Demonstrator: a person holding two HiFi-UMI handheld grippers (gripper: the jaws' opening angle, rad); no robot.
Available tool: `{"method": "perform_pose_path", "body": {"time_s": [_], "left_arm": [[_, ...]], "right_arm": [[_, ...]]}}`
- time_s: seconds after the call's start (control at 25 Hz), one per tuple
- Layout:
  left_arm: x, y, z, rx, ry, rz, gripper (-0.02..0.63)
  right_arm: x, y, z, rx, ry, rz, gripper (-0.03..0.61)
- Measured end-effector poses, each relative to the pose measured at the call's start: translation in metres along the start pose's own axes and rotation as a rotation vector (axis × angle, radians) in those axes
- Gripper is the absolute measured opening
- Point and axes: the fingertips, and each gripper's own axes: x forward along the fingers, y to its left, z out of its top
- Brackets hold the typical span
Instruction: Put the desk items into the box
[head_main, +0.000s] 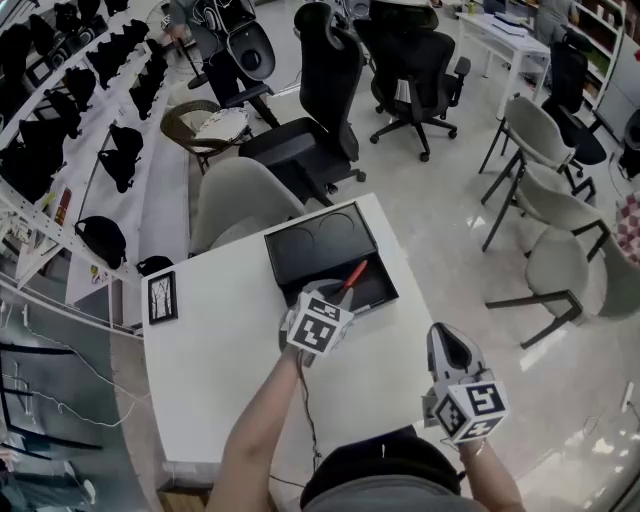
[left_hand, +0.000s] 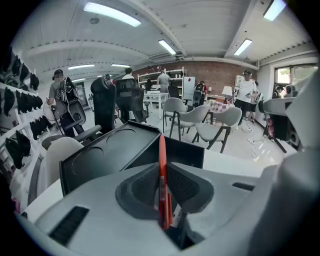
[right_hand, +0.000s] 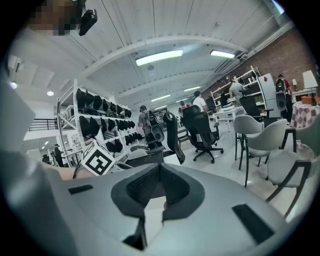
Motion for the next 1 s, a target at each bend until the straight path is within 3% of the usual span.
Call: {"method": "perform_pose_path", "body": {"time_s": [0.48, 0.76, 1.0], "left_arm": [[0.027, 0.003, -0.024, 0.030, 0.173, -0.059, 0.051], [0.038, 0.000, -0.024, 0.057, 0.215, -0.088, 0.051], [0.046, -0.004, -0.045, 0.058, 0.300, -0.105, 0.051]], "right_arm": [[0.001, -0.004, 0.002, 0.002, 0.004, -0.020, 0.021], [0.002, -0.005, 0.000, 0.005, 0.009, -0.017, 0.021], [0.004, -0.007, -0.003, 0.005, 0.012, -0.018, 0.021]]}}
